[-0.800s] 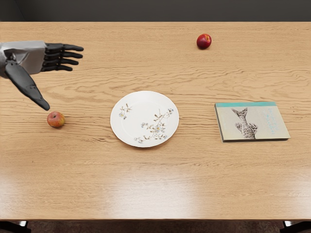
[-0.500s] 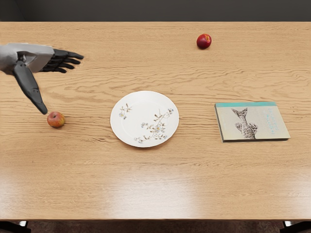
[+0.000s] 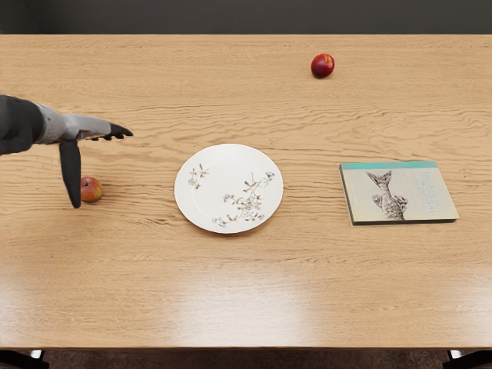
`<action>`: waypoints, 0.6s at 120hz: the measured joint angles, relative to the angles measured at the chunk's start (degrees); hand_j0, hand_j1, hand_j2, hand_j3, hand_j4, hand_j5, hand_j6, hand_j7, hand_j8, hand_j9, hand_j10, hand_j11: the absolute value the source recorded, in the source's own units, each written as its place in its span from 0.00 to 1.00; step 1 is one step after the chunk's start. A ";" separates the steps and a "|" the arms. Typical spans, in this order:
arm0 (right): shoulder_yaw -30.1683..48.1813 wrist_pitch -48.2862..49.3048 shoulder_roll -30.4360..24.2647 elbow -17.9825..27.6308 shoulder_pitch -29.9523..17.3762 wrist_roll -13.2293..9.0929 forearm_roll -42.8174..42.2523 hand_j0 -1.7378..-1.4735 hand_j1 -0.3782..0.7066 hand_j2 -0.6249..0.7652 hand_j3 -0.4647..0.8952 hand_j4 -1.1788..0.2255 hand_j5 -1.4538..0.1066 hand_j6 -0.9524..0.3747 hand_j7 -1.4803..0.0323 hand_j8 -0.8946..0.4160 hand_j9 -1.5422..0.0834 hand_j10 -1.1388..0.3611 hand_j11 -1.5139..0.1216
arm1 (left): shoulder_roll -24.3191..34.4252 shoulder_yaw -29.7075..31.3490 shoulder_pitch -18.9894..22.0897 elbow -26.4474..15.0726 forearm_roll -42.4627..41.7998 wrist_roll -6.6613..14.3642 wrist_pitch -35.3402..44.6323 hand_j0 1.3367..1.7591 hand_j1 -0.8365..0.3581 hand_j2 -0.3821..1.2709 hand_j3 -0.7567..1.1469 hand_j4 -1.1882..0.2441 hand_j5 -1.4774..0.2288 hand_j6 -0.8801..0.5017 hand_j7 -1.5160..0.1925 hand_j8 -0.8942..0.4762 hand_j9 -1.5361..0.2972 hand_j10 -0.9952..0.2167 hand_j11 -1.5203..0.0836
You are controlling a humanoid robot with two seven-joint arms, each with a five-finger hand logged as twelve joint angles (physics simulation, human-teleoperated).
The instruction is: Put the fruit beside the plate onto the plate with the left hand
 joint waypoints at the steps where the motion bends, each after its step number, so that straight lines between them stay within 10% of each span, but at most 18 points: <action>1: 0.00 0.00 0.00 0.00 0.00 0.00 0.00 0.30 0.03 0.45 0.34 0.84 0.93 0.72 0.98 0.68 0.95 0.76 0.93 | -0.08 0.06 0.36 -0.17 0.53 0.01 0.55 0.76 0.98 0.23 0.40 0.81 0.85 0.62 0.88 0.64 0.83 0.80 0.94; 72: 0.03 -0.01 0.00 0.00 -0.06 0.00 0.00 0.30 0.03 0.45 0.34 0.84 0.93 0.72 0.98 0.68 0.95 0.76 0.93 | -0.98 0.91 7.32 -4.06 14.43 0.13 12.07 0.76 0.97 0.23 0.40 0.81 0.85 0.62 0.87 0.63 0.82 0.80 0.93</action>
